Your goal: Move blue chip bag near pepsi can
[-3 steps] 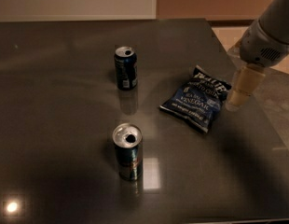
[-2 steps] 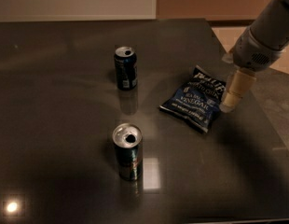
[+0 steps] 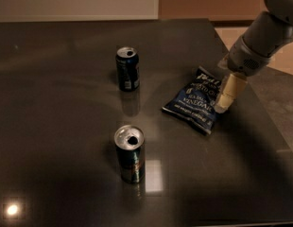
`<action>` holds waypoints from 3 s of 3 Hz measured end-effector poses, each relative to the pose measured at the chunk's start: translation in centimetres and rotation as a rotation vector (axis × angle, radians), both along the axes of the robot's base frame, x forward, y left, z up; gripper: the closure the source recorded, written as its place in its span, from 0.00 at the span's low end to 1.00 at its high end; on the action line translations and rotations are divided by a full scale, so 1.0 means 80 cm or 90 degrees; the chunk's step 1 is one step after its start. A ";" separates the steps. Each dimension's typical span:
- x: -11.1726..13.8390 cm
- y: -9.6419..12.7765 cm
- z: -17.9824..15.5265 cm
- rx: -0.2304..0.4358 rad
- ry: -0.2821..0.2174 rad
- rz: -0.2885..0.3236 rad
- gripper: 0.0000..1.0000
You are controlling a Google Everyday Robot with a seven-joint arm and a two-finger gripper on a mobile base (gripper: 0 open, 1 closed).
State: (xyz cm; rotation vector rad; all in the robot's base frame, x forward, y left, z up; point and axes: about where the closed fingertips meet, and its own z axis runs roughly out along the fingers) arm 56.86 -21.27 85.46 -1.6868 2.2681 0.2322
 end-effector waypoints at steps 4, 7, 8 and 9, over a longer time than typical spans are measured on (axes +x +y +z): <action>0.012 0.046 0.015 0.047 0.021 0.015 0.87; 0.048 0.159 0.074 0.120 0.025 0.080 1.00; 0.060 0.183 0.070 0.129 0.032 0.078 0.82; 0.065 0.192 0.056 0.134 0.040 0.074 0.59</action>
Offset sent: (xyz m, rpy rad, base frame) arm 0.0083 0.0159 -0.0154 0.0216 0.0310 0.0058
